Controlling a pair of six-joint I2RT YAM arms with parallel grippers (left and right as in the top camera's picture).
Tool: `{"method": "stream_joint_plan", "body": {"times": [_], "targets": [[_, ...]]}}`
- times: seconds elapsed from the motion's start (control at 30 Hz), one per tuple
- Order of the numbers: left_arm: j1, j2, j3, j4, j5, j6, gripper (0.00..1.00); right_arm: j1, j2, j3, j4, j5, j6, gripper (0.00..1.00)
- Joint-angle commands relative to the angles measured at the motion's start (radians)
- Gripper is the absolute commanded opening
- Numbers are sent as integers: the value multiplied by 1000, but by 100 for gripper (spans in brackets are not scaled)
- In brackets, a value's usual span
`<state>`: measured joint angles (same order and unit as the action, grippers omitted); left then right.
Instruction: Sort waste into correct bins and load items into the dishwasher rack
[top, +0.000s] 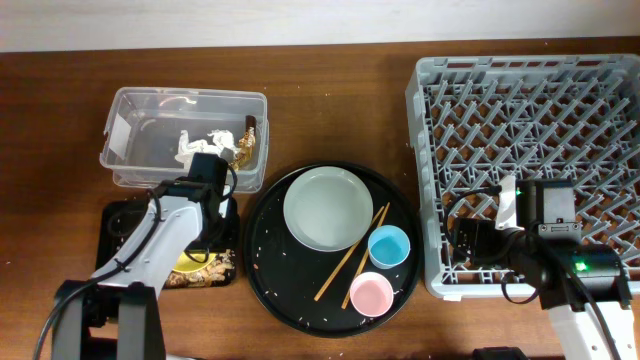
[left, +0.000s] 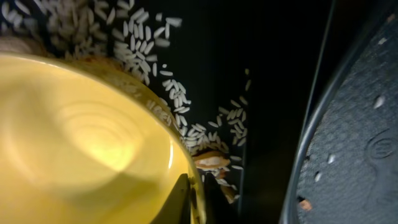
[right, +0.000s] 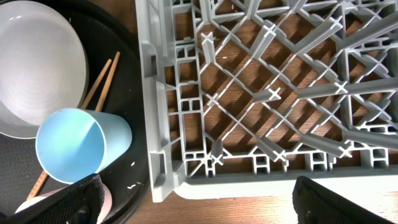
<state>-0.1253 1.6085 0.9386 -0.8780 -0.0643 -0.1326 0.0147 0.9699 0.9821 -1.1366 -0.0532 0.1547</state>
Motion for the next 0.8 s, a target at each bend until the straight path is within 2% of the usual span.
{"method": "stream_joint_plan", "body": {"times": [0.0, 0.23, 0.4, 0.53, 0.7, 0.77], "targets": [[-1, 7, -7, -5, 3, -11, 2, 5, -1, 19, 2, -6, 0, 98], [-1, -4, 51, -33, -23, -13, 0, 5, -1, 19, 2, -6, 0, 98], [-1, -80, 116, -90, -18, -13, 0, 5, -1, 18, 2, -6, 0, 98], [-1, -183, 123, -108, 84, -13, 0, 5, -1, 18, 2, -6, 0, 98], [-1, -250, 123, -85, 489, 18, 0, 5, -1, 18, 3, -6, 0, 98], [-13, -249, 122, -67, 535, 19, 0, 5, -1, 18, 3, -6, 0, 98]]}}
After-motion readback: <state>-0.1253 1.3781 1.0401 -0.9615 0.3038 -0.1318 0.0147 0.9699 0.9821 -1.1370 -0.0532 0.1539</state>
